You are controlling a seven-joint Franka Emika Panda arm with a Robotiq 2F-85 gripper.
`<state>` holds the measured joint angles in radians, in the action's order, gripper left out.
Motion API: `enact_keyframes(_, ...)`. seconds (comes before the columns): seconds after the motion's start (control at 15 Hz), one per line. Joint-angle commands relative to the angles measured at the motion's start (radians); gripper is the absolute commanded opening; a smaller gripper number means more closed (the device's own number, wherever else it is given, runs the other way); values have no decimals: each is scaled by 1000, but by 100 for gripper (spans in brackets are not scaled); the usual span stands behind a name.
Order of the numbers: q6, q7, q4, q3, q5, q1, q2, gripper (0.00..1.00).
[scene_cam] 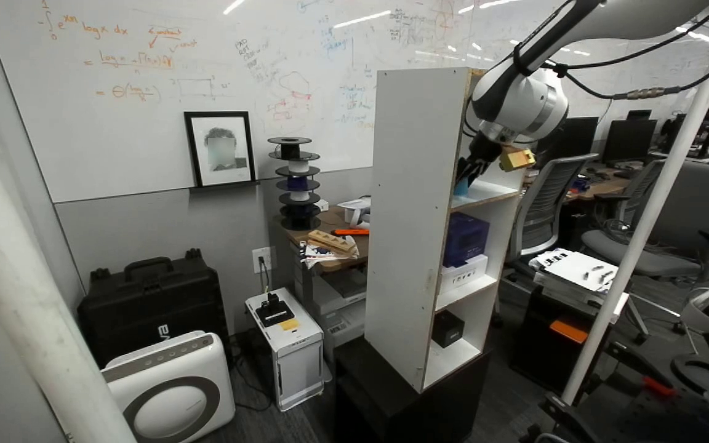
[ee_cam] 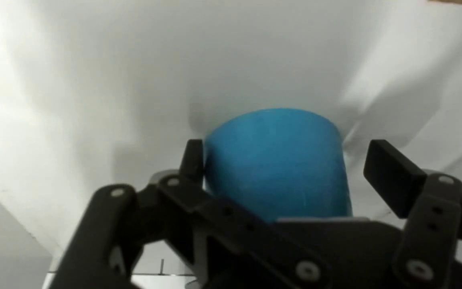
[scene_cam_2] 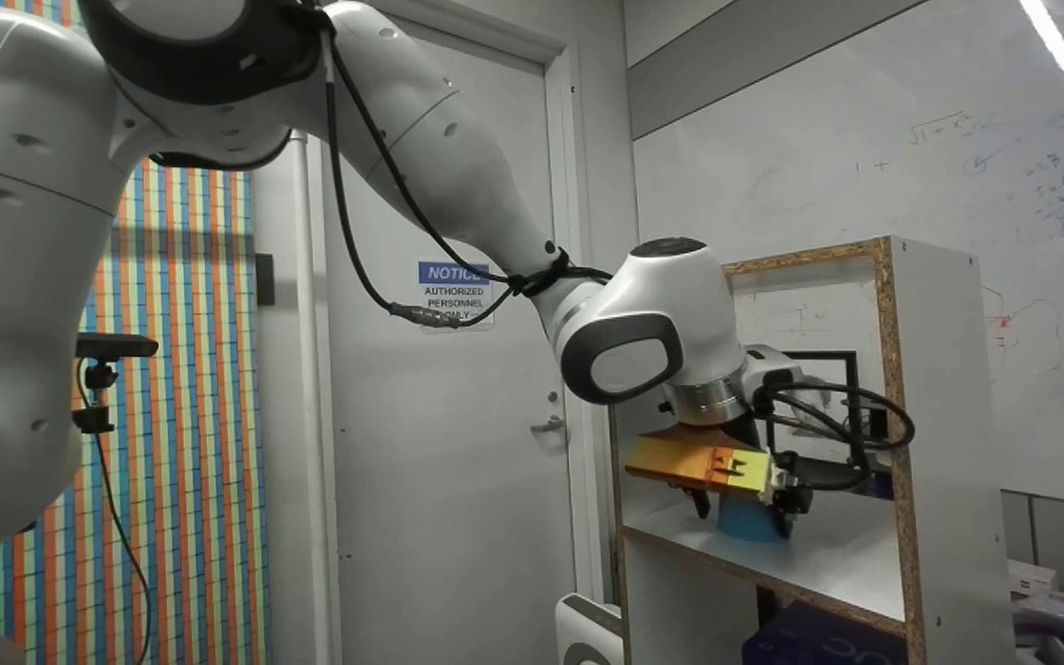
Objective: Put the blue cup on top of the shelf
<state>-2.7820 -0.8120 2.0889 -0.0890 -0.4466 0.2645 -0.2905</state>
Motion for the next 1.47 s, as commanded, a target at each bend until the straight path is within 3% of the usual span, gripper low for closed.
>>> enact_keyframes(0.0,-112,-181,16,-102,-149,43,-15,100)
enact_keyframes(0.07,-133,-222,25,-124,-182,53,-14,75)
enact_keyframes(0.13,-150,-262,31,-143,-213,65,-12,74)
enact_keyframes(0.33,-204,-368,52,-198,-304,107,6,55)
enact_keyframes(0.6,-235,-447,87,-259,-405,155,29,55)
enact_keyframes(0.8,-189,-391,168,-243,-432,157,96,55)
enact_keyframes(1.4,-46,-143,536,-148,-301,158,480,55)
